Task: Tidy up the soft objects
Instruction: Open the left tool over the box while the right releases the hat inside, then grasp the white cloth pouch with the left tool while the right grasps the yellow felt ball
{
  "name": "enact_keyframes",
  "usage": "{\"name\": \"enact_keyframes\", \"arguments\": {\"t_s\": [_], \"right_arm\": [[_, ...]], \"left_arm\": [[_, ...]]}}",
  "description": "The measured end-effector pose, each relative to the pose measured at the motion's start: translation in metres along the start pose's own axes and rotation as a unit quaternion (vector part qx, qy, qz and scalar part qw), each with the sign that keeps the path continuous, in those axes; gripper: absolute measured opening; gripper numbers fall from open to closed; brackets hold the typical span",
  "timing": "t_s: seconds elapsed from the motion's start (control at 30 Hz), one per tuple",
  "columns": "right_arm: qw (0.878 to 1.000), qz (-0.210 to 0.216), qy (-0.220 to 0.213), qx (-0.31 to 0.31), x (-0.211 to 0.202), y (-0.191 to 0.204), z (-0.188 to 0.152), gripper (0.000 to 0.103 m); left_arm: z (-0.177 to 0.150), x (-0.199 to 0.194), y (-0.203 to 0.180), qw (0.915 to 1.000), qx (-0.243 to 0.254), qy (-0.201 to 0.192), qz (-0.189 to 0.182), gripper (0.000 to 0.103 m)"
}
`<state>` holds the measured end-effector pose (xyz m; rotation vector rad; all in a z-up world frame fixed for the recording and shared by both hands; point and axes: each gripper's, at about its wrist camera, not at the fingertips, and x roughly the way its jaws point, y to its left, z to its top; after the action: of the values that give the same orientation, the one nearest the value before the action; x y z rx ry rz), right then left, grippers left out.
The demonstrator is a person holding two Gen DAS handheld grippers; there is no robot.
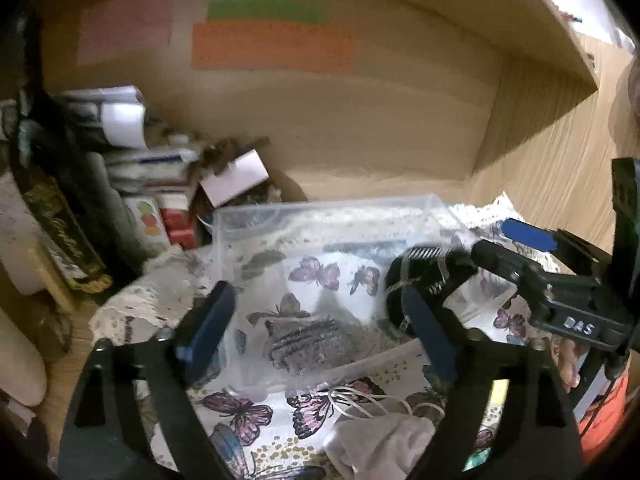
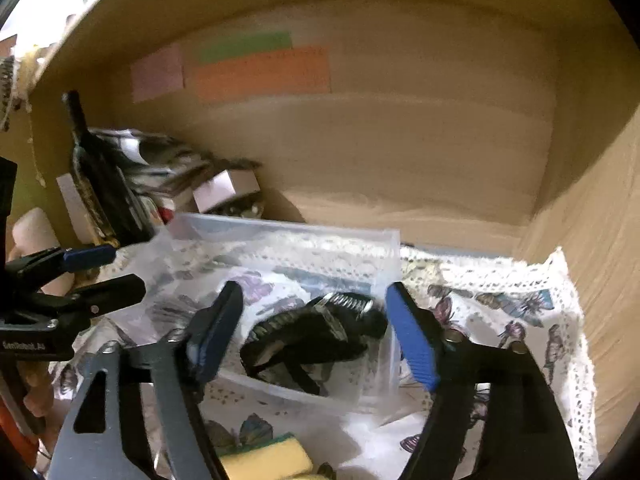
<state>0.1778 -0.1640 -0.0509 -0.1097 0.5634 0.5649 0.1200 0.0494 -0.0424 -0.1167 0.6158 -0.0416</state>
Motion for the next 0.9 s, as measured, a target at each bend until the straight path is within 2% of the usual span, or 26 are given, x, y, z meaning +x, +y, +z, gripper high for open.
{"name": "enact_keyframes", "arguments": {"t_s": [0.1,0.2,0.3,0.53,0.77,0.9], "right_arm": [[1.0,0.0,-0.021,-0.004,-0.019,0.003,0.001,0.083],[0.999,0.009,-0.032,-0.003,-0.036,0.004,-0.001,0.085],[0.999,0.011,-0.039,-0.001,-0.051,0.003,-0.007,0.089],[1.0,-0.003,-0.027,0.008,-0.067,-0.003,-0.033,0.091],[0.999,-0.006,0.029,0.021,-0.058,-0.01,-0.065,0.091],[0.997,0.007,0.068,0.037,-0.048,-0.013,-0.087,0.09]], "left_arm": [[0.002,-0.017,-0.004,0.9997,0.006,-0.021,0.012,0.102],[0.001,-0.031,-0.006,0.9994,0.008,-0.031,0.012,0.103],[-0.004,-0.036,-0.008,0.9997,0.003,-0.023,0.009,0.103],[-0.036,-0.018,-0.019,0.9989,0.001,0.045,-0.016,0.103],[-0.067,0.004,-0.035,0.9944,0.006,0.101,-0.028,0.103],[-0.08,0.017,-0.039,0.9906,0.015,0.132,-0.033,0.103]]}}
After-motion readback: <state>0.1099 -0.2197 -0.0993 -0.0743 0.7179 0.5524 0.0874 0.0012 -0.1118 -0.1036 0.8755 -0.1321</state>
